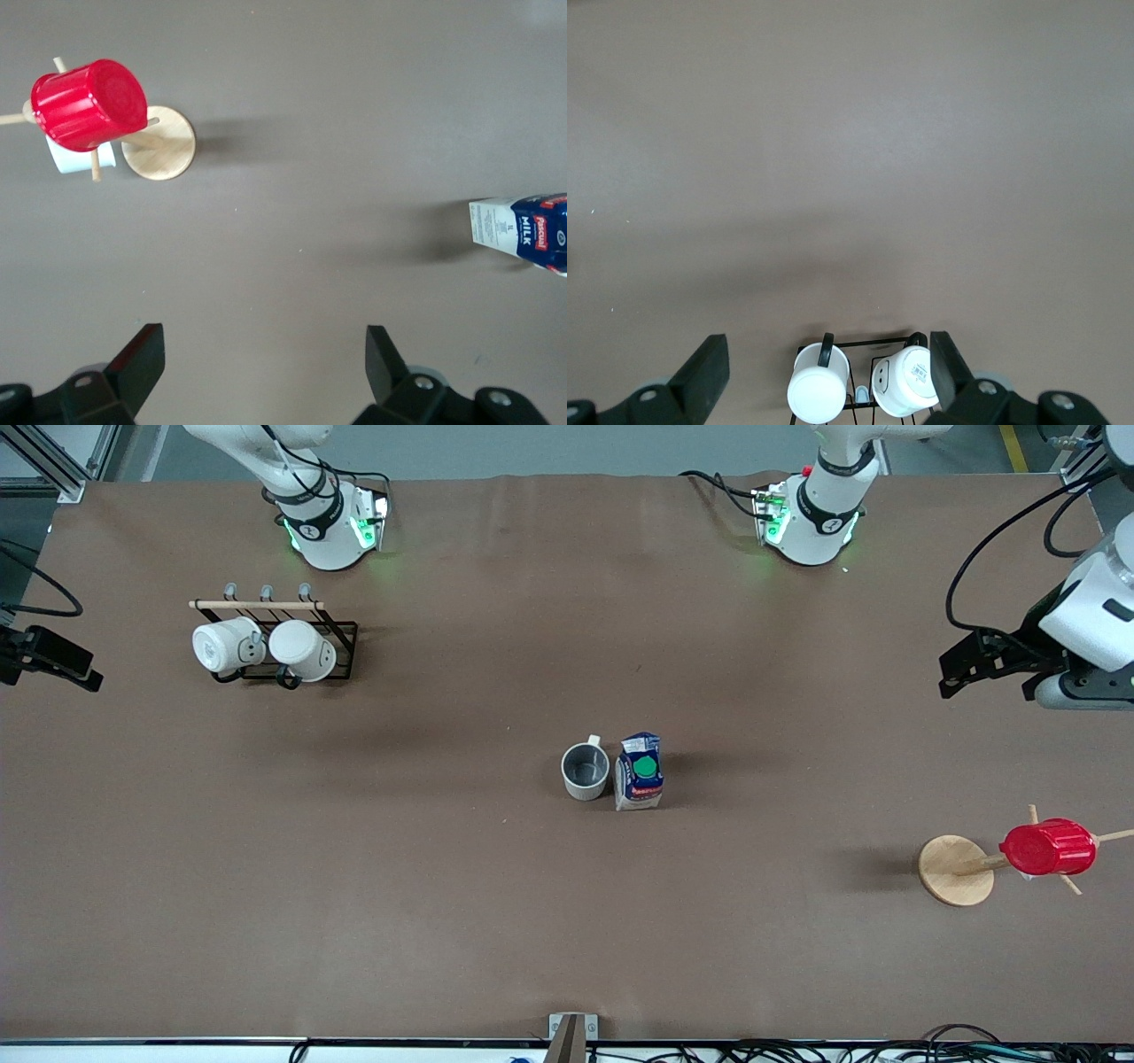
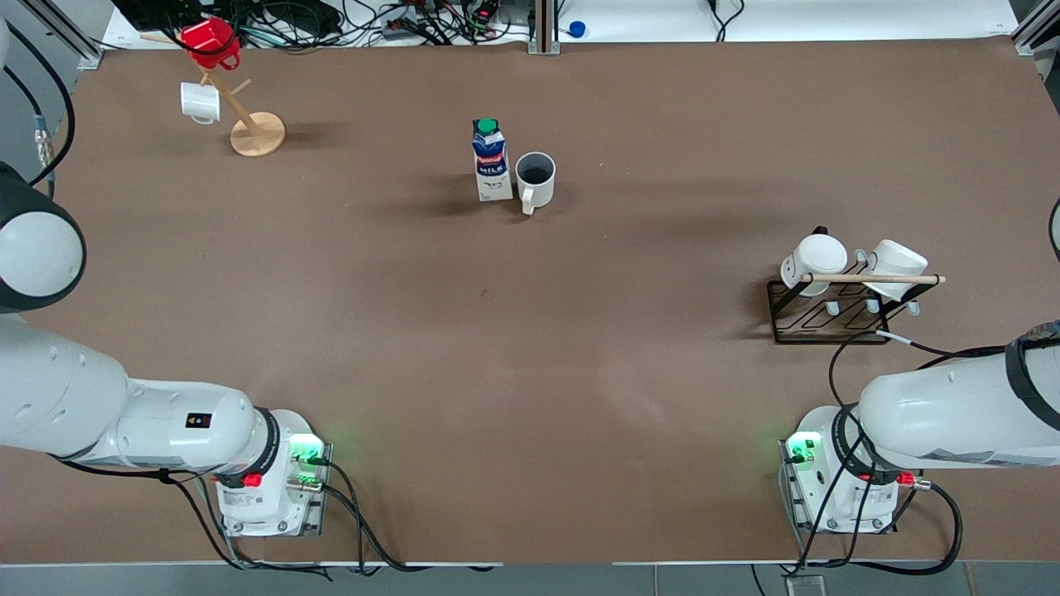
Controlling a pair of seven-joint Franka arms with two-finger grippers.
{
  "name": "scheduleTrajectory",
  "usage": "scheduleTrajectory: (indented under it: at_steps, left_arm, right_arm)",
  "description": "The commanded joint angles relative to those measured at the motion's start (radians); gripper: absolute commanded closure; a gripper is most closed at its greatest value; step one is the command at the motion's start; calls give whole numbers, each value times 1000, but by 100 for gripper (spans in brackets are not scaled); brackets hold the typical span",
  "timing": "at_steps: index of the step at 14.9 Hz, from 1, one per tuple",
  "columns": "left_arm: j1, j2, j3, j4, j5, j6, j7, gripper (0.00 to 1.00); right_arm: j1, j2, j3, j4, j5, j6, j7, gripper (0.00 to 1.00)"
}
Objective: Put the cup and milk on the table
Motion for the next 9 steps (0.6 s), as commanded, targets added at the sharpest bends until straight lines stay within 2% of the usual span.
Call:
scheduleTrajectory:
  at_steps: [1,5,9]
  left_arm:
    - [29,21,-2,36,-29,-46,32,0]
    - [25,0,-1,-16,-42,-50,30,1]
    - [0,-58,1,-95,-42,16,32,1]
  right_arm:
    - [-25,-27,20,-32,16,3,-2,0]
    - [-25,-27,20,-32,16,1,-2,0]
    - [-24,-27,18,-32,16,1,-2,0]
